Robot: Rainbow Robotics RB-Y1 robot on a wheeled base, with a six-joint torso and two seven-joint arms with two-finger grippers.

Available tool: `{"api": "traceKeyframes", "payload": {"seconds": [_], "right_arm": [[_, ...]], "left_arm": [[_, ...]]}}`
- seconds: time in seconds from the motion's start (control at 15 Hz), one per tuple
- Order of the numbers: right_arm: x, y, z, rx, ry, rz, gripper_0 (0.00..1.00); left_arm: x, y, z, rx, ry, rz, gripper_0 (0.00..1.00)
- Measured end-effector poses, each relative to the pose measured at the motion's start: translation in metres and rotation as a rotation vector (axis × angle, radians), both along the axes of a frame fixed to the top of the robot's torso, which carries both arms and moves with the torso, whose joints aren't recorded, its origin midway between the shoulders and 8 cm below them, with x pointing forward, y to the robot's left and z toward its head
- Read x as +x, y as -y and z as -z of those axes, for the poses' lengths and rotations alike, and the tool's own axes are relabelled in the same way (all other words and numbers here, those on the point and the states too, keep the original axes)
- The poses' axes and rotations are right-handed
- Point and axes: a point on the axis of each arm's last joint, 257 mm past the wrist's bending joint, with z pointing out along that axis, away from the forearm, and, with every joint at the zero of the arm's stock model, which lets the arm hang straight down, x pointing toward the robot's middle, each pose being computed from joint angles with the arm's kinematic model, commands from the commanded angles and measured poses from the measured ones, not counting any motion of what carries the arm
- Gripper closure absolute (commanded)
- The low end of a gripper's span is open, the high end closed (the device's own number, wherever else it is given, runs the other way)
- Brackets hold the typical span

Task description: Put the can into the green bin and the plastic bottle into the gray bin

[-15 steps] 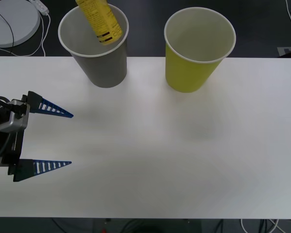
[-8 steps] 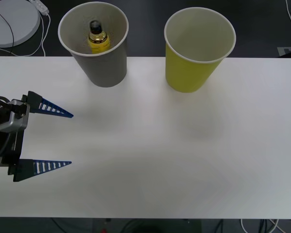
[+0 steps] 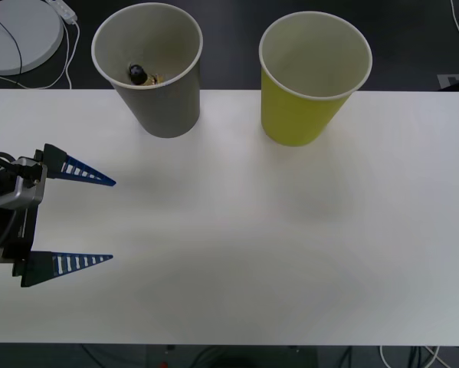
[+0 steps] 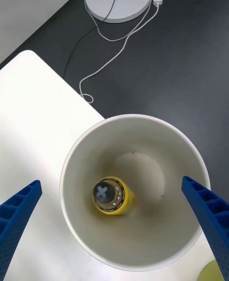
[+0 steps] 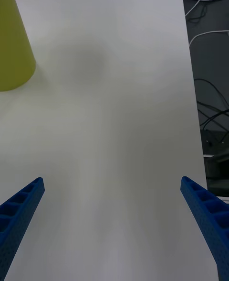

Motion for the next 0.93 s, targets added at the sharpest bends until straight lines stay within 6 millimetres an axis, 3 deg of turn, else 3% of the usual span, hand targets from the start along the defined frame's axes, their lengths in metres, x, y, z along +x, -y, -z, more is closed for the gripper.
{"api": "traceKeyframes", "payload": {"seconds": [0.4, 0.93], "right_arm": [[0.002, 0.01, 0.009, -0.009, -0.009, -0.052, 0.0], [-0.024, 0.044, 0.007, 0.005, -0.044, -0.203, 0.0]], "left_arm": [[0.0, 0.0, 0.0, 0.0, 0.0, 0.0, 0.0], [0.0, 0.0, 0.0, 0.0, 0.0, 0.0, 0.0]]}}
